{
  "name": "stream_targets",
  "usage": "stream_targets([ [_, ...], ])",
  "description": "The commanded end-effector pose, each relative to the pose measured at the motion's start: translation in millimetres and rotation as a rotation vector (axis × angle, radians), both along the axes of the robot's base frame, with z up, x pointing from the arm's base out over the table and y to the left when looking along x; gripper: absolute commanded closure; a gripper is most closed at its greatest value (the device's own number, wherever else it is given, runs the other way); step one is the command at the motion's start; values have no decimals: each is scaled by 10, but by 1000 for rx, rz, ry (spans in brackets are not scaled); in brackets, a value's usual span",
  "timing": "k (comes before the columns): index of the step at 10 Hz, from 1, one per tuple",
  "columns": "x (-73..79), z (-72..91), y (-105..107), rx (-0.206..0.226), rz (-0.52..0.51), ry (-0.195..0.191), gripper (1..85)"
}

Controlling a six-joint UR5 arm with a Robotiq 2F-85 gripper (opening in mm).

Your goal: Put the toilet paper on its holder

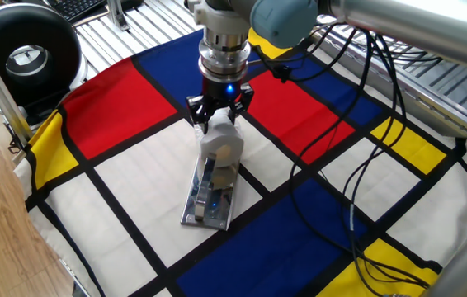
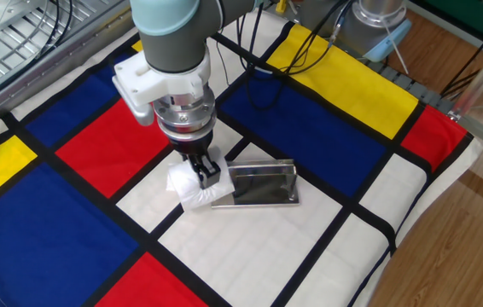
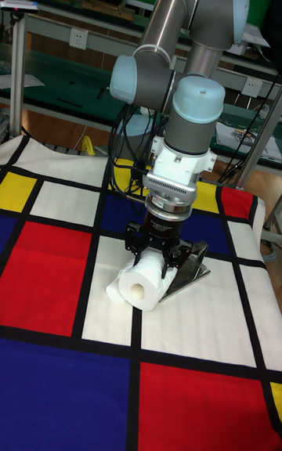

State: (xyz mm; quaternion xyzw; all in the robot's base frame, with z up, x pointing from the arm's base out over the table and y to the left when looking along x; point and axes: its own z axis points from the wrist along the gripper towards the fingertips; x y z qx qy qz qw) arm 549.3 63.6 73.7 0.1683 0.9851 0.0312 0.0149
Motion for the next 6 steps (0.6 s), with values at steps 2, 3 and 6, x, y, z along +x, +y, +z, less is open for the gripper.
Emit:
stream_targets([
  [2, 6, 43, 140, 17, -53, -4, 843],
  [3, 21, 54, 168, 19, -59, -4, 843],
  [6, 104, 141, 334, 21, -82, 7, 843],
])
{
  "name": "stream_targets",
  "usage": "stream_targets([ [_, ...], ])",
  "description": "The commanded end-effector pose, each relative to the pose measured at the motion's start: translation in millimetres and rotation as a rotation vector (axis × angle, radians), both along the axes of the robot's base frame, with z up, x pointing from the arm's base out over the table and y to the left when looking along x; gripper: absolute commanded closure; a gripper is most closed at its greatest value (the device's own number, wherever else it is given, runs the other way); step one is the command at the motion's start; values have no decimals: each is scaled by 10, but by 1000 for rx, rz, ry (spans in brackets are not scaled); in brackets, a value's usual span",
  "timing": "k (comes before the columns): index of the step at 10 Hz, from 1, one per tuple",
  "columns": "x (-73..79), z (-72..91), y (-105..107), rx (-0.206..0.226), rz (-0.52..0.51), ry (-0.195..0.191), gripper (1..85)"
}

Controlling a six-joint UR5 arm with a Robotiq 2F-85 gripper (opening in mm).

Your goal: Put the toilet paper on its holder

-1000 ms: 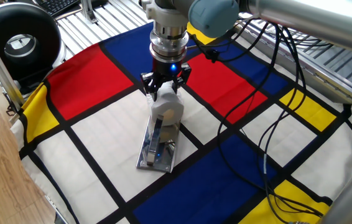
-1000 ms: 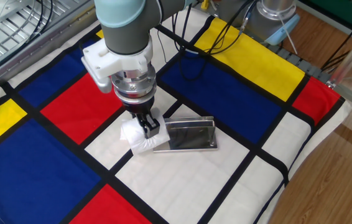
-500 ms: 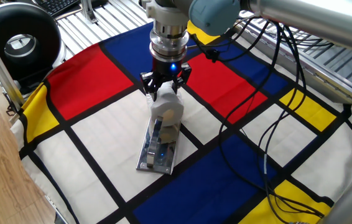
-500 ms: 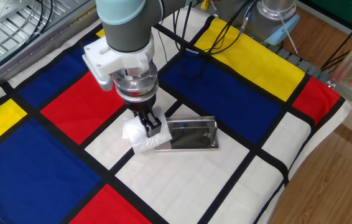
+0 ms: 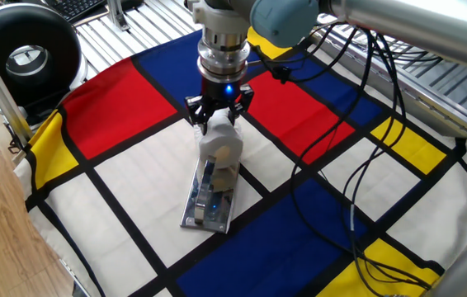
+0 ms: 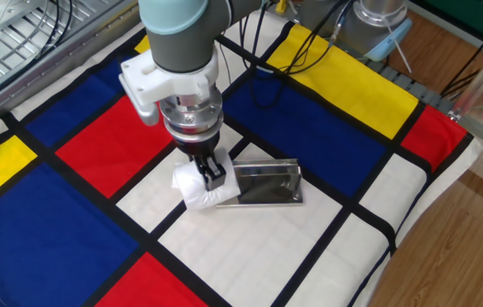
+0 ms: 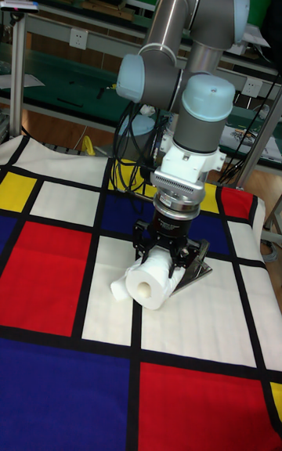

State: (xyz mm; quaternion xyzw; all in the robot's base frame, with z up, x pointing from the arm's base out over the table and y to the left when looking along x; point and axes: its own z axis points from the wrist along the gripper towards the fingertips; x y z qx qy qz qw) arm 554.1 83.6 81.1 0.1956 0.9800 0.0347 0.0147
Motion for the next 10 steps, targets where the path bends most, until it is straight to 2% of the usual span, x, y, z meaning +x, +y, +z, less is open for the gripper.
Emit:
stream_targets([
  [1, 65, 80, 146, 8, -28, 7, 843],
  [7, 33, 41, -20, 11, 15, 6, 843],
  [10, -46, -7, -133, 16, 18, 3, 843],
])
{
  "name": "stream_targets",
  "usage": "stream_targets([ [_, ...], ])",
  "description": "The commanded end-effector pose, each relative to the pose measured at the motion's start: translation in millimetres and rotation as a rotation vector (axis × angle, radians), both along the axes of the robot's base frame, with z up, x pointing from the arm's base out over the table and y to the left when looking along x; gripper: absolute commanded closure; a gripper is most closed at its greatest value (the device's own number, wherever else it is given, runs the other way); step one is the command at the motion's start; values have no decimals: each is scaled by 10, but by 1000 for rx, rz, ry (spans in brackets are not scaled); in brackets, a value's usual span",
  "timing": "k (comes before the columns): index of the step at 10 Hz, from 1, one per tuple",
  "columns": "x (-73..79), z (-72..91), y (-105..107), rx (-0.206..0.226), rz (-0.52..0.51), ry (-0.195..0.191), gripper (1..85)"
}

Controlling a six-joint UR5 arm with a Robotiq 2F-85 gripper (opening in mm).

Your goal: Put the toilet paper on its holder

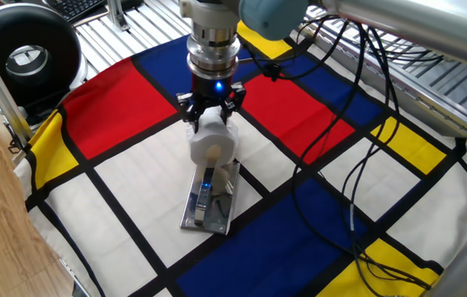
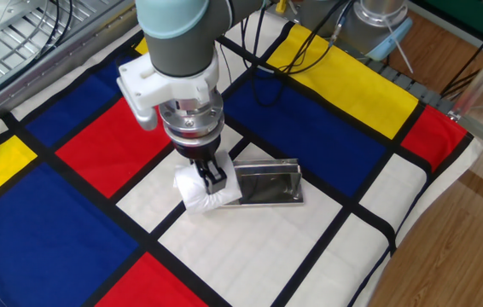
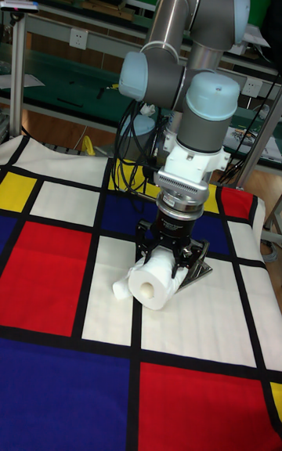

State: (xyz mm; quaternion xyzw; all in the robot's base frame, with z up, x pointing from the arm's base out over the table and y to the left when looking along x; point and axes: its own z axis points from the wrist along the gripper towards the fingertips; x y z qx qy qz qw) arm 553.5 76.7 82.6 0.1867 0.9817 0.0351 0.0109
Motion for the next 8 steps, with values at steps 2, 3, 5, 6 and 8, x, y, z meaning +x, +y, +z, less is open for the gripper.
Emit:
stream_targets([
  [2, -100, -36, -63, 28, -19, -4, 843],
  [3, -119, -40, -38, 33, -38, 1, 843],
  [5, -139, -42, -22, 35, -52, 5, 843],
  [6, -139, -42, -15, 38, -52, 5, 843],
  [8, -123, -39, 1, 45, -49, -1, 843],
])
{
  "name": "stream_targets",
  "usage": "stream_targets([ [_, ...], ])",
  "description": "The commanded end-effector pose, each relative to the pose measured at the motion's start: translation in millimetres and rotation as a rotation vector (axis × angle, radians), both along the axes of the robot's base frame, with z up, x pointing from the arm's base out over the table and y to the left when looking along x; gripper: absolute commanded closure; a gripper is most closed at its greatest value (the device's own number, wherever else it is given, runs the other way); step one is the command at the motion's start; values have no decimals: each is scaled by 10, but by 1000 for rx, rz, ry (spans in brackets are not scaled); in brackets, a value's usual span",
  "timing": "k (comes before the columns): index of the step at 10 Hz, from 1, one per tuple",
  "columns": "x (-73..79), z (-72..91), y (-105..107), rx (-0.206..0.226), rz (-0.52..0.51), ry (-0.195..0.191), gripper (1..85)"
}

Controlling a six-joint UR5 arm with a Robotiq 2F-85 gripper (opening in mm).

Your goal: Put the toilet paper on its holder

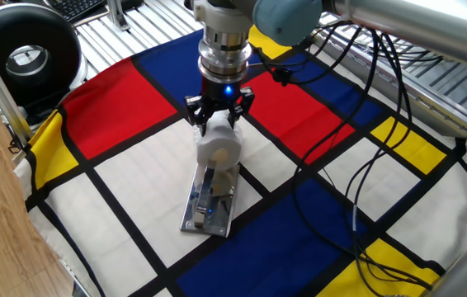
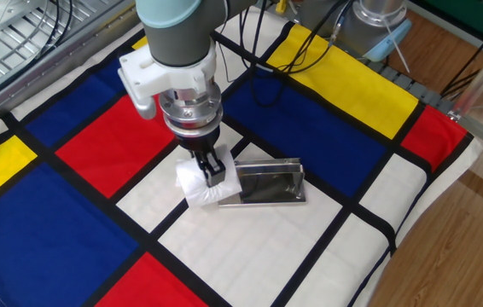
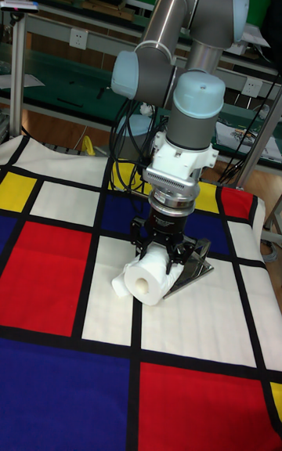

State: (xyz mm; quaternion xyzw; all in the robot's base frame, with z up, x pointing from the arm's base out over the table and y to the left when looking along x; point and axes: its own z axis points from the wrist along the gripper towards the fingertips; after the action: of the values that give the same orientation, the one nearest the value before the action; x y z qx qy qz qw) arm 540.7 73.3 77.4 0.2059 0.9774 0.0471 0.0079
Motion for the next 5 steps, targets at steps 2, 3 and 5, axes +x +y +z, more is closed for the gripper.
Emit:
stream_targets([
  [2, -7, 12, 35, 19, -13, 1, 843],
  [3, -11, 11, 23, 14, -10, 2, 843],
  [5, -11, 9, -1, 5, 2, 1, 843],
])
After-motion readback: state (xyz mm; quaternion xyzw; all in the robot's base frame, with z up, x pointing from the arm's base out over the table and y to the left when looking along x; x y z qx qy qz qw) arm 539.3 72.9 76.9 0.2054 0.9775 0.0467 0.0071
